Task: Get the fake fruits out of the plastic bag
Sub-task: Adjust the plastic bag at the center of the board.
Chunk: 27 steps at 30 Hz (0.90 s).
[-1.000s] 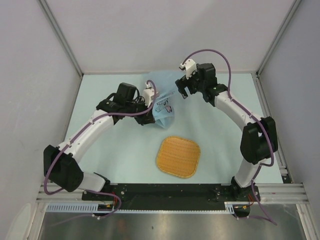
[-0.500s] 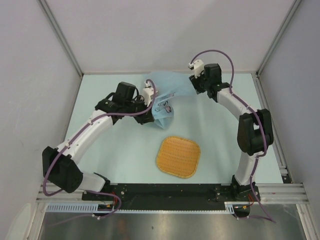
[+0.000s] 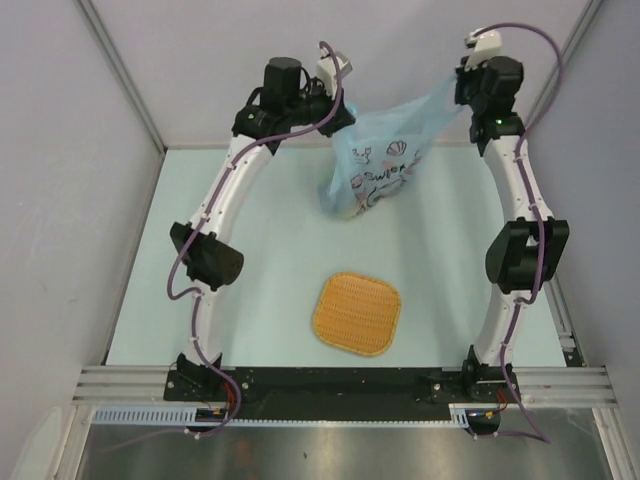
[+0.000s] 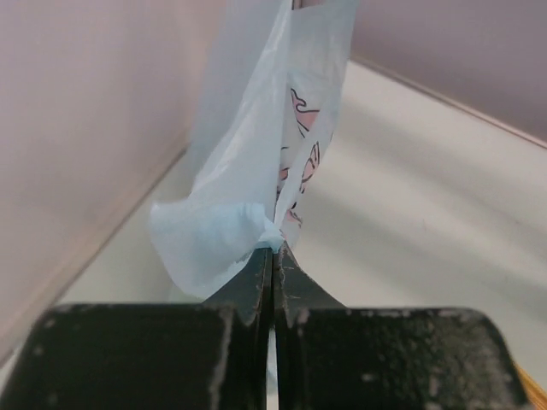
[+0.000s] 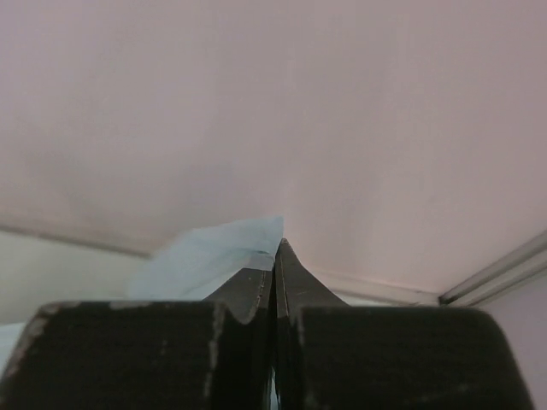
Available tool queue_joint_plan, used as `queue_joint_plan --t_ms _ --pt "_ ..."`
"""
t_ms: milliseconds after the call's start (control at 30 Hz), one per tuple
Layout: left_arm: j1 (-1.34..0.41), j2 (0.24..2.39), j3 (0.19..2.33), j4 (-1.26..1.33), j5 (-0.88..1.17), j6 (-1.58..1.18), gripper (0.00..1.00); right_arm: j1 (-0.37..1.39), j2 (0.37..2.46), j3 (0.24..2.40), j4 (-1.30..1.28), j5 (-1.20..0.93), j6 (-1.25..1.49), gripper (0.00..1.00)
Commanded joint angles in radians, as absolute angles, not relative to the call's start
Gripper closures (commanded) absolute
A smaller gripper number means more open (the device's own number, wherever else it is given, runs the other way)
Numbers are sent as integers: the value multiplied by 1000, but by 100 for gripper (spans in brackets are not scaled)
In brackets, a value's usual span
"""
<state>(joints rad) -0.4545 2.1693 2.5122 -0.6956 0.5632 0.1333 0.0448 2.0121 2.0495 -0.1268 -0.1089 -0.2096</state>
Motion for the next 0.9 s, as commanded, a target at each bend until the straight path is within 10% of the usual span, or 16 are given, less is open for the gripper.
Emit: queue_joint_plan --t_ms 0,500,633,867 --pt "-454 2139 2524 -462 568 107 100 8 1955 2103 -12 -6 -163 100" --pt "-571 1835 1717 -387 698 42 96 -81 1271 1102 -297 -156 -291 100" --pt "-586 1821 1680 -357 687 19 94 -66 1206 1091 -408 -232 -293 38" --pt "-586 1812 1693 -325 678 -81 94 110 1097 1215 -485 -177 -354 17"
